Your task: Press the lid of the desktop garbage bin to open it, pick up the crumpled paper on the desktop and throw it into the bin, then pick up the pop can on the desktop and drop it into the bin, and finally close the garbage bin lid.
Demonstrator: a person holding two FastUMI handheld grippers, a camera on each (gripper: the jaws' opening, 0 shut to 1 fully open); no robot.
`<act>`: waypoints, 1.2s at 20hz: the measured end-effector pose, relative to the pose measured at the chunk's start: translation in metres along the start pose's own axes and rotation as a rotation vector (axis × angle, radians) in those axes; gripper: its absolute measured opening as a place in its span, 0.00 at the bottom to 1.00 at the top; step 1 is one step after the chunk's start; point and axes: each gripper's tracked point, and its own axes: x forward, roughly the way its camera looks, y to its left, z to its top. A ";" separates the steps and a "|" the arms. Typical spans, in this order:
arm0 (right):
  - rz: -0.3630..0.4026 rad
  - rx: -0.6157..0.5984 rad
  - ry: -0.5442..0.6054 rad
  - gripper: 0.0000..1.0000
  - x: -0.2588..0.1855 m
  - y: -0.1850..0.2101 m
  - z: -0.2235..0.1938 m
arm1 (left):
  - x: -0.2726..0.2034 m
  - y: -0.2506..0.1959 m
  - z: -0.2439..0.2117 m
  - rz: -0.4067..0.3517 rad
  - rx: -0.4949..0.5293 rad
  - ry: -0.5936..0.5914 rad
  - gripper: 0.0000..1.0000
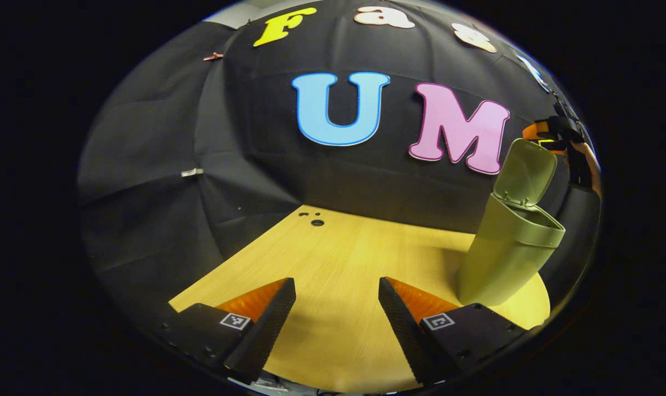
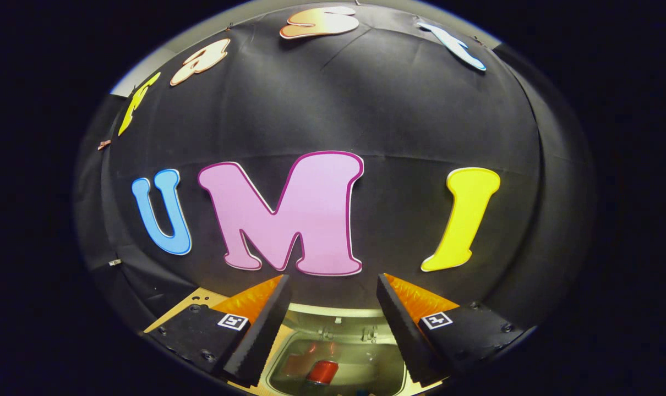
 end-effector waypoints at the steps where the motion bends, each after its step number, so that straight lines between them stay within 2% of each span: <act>1: -0.010 0.003 0.012 0.98 -0.008 0.001 -0.006 | 0.005 -0.002 0.000 -0.022 0.011 0.007 0.98; 6: -0.045 0.020 0.099 0.99 -0.040 0.009 -0.051 | 0.023 -0.003 -0.002 -0.118 0.056 0.025 0.97; 11: -0.091 0.024 0.180 0.99 -0.059 0.012 -0.105 | 0.032 0.005 -0.013 -0.180 0.089 0.057 0.98; 20: -0.139 0.024 0.237 0.99 -0.074 0.016 -0.170 | 0.032 0.026 -0.022 -0.232 0.140 0.063 0.98; 24: -0.141 0.015 0.214 1.00 -0.076 0.016 -0.172 | 0.030 0.032 -0.024 -0.247 0.161 0.056 0.97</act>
